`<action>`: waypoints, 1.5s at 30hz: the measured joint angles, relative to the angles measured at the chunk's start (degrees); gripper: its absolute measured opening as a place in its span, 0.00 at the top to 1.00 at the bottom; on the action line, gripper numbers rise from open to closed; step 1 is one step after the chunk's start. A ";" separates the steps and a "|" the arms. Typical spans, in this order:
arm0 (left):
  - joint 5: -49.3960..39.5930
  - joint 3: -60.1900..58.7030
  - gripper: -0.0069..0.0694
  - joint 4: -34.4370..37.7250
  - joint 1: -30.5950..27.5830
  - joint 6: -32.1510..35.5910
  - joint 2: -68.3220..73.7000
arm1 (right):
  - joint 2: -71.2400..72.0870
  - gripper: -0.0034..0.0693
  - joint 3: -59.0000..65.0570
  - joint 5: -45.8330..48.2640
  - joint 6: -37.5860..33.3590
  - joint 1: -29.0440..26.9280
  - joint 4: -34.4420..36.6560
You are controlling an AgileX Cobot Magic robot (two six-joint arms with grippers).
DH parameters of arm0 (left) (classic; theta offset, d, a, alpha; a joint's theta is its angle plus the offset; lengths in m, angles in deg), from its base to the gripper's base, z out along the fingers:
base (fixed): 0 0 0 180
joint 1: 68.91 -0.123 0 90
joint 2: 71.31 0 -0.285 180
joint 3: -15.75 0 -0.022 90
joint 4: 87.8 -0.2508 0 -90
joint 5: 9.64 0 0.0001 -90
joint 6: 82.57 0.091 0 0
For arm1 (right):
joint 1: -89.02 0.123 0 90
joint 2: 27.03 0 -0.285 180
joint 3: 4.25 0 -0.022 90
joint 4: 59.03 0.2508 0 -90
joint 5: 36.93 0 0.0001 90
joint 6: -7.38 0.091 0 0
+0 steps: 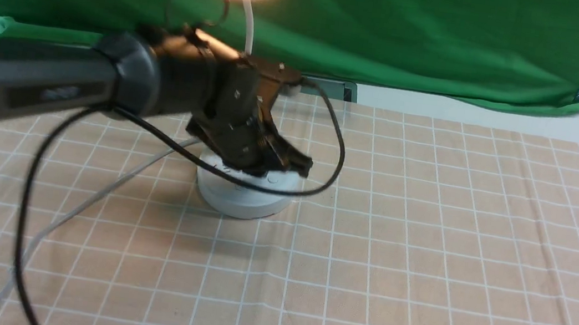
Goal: Turn on the table lamp on the light coffee tablecloth with your hand.
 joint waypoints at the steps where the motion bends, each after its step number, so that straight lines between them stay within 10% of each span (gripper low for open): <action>1: 0.12 -0.98 0.91 1.02 0.00 0.18 -2.47 | 0.00 0.63 0.00 0.00 0.00 0.00 0.00; 16: 10.78 -38.28 0.91 36.23 0.00 32.02 -41.57 | 0.00 0.63 0.00 0.00 0.00 0.00 0.00; 26: 29.03 -49.86 0.91 24.47 0.00 37.22 -74.19 | 0.00 0.62 0.00 0.00 0.00 0.00 0.00; 45: 22.54 -63.60 0.91 18.91 0.00 36.87 -82.52 | 0.00 0.62 0.00 -0.02 -0.05 0.00 0.00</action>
